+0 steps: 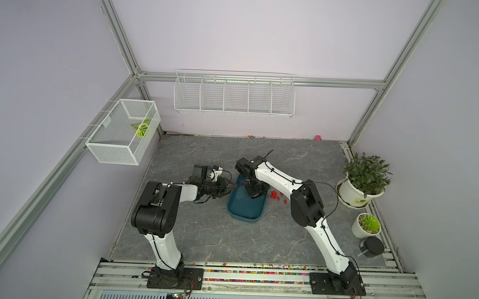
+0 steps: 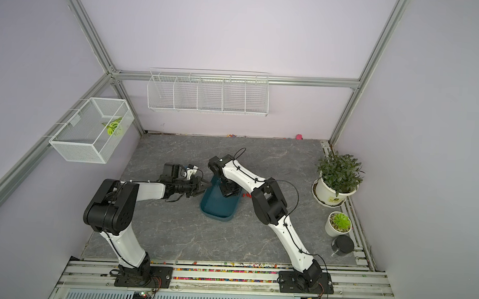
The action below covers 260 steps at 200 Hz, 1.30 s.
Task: Take the screw protection sleeves out of the storage box
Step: Pick up the screw protection sleeve from the storage box, then place the screw protection sleeve at the center of the board.
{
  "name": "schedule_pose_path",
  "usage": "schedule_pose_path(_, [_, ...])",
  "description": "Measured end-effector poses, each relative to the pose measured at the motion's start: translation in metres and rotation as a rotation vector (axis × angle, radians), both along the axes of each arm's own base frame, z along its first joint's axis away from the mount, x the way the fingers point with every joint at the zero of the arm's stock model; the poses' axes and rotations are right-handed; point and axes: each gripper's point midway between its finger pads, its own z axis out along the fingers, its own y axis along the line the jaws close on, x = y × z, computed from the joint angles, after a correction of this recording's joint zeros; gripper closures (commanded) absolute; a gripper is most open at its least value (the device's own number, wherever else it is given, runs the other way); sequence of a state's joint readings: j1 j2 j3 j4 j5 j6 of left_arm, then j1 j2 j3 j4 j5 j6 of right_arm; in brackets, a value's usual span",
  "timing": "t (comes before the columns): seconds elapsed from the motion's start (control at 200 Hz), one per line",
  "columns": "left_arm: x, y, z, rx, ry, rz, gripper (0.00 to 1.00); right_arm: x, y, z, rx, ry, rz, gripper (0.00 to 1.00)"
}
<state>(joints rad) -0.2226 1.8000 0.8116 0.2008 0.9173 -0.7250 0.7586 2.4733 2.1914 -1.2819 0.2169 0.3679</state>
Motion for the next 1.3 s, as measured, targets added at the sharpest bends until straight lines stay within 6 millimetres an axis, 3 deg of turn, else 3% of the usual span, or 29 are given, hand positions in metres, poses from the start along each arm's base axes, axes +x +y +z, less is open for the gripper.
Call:
schedule_pose_path(0.37, [0.000,0.000,0.000,0.000,0.000,0.001,0.55,0.002,0.015,0.009,0.046,-0.062,0.049,1.00])
schedule_pose_path(0.63, [0.000,0.000,0.000,0.000,0.000,0.001,0.55,0.007,0.035,0.041,0.134,-0.150,0.081,1.00])
schedule_pose_path(0.83, [0.000,0.000,0.000,0.000,0.000,0.001,0.55,0.010,0.041,0.073,0.193,-0.212,0.087,1.00])
schedule_pose_path(1.085, [0.000,0.000,0.000,0.000,0.000,0.001,0.55,0.006,0.034,0.110,0.230,-0.265,0.090,1.00])
schedule_pose_path(1.3, [0.000,0.000,0.000,-0.001,0.003,0.003,0.55,-0.006,0.005,0.121,0.213,-0.258,0.075,1.00])
